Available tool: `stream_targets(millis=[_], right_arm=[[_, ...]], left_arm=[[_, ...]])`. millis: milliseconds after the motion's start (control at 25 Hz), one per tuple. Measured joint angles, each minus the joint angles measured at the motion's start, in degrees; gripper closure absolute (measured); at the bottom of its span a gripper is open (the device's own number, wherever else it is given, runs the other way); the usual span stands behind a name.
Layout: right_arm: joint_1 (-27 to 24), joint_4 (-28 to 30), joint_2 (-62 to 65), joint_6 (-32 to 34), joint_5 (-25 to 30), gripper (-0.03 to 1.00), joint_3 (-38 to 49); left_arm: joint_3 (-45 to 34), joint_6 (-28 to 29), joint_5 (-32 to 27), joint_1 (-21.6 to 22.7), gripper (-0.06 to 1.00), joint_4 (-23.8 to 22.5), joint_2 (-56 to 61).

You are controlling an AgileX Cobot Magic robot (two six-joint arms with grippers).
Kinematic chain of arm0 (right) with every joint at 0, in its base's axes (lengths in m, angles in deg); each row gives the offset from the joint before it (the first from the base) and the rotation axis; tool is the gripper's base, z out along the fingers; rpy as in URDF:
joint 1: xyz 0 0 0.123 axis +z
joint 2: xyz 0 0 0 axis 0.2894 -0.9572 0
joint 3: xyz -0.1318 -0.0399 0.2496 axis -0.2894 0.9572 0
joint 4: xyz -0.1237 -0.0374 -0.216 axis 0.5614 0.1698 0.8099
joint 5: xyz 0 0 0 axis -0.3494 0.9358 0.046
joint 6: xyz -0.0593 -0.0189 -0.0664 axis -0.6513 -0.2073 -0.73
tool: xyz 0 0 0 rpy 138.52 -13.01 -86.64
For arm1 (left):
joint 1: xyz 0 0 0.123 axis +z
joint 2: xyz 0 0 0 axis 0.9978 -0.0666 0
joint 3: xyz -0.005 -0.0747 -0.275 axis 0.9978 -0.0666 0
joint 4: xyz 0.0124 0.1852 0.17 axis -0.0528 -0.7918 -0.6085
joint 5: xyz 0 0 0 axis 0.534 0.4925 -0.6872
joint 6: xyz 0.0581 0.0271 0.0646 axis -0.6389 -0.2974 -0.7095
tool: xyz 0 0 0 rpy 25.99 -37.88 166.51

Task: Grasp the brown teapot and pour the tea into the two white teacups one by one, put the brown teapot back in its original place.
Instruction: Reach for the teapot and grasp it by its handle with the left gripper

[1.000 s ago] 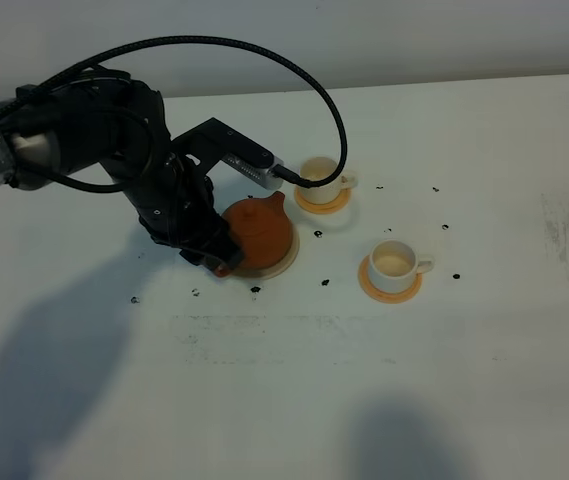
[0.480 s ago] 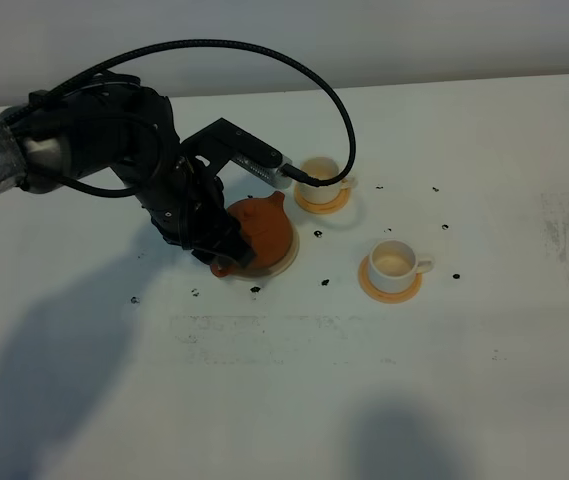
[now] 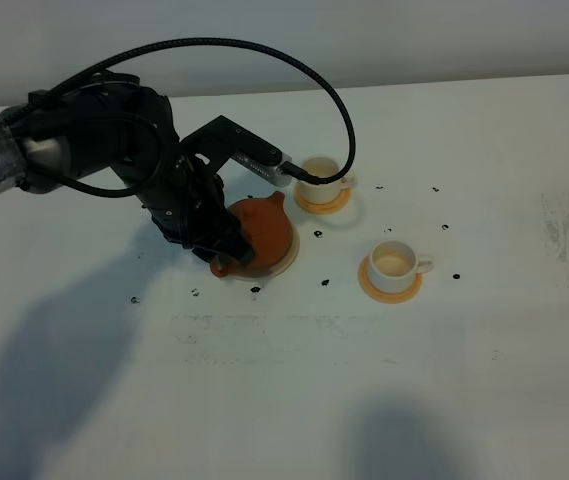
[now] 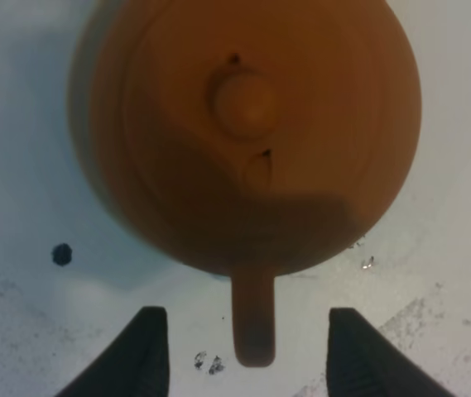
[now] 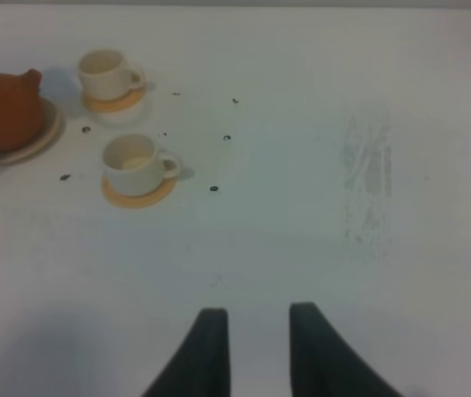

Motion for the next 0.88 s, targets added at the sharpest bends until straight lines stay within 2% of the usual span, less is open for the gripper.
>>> stream_targets(millis=[560, 680, 880], right_arm=[[0.0, 0.0, 0.0, 0.0, 0.0, 0.77, 0.0], [0.0, 0.0, 0.0, 0.0, 0.0, 0.77, 0.0], [0.0, 0.0, 0.0, 0.0, 0.0, 0.77, 0.0]], left_arm=[[0.0, -0.12, 0.38, 0.0, 0.52, 0.0, -0.63], [0.0, 0.58, 0.44, 0.0, 0.58, 0.0, -0.78], [0.0, 2.41, 0.45, 0.0, 0.74, 0.0, -2.48]])
